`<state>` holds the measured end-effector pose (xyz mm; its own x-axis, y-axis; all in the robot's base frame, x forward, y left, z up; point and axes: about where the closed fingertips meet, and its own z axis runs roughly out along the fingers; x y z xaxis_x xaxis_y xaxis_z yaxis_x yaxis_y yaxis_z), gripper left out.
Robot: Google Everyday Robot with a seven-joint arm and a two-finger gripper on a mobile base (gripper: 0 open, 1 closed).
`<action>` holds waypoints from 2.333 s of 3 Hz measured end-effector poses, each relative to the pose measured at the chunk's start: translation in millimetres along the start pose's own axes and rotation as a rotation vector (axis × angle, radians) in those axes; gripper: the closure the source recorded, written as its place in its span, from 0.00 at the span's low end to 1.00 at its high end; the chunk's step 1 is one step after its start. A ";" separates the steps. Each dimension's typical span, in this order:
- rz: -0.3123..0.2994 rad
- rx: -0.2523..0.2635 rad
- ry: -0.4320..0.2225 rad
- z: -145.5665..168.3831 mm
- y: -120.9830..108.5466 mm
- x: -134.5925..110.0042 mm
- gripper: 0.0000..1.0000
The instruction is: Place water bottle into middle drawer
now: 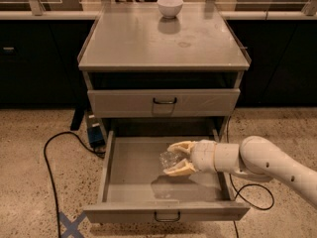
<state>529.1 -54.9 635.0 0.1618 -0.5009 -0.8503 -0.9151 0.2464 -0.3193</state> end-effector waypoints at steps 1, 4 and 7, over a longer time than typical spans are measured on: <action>0.000 0.000 0.000 0.0 0.0 0.1 1.00; -0.026 -0.006 0.033 68.9 -6.5 83.7 1.00; 0.081 0.008 0.100 119.2 8.4 158.7 1.00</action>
Offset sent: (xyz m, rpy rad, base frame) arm 0.0056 -0.0004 -0.0297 -0.0486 -0.0555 -0.0198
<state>591.1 -33.4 447.5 0.0490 -0.5591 -0.8277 -0.9207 0.2960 -0.2545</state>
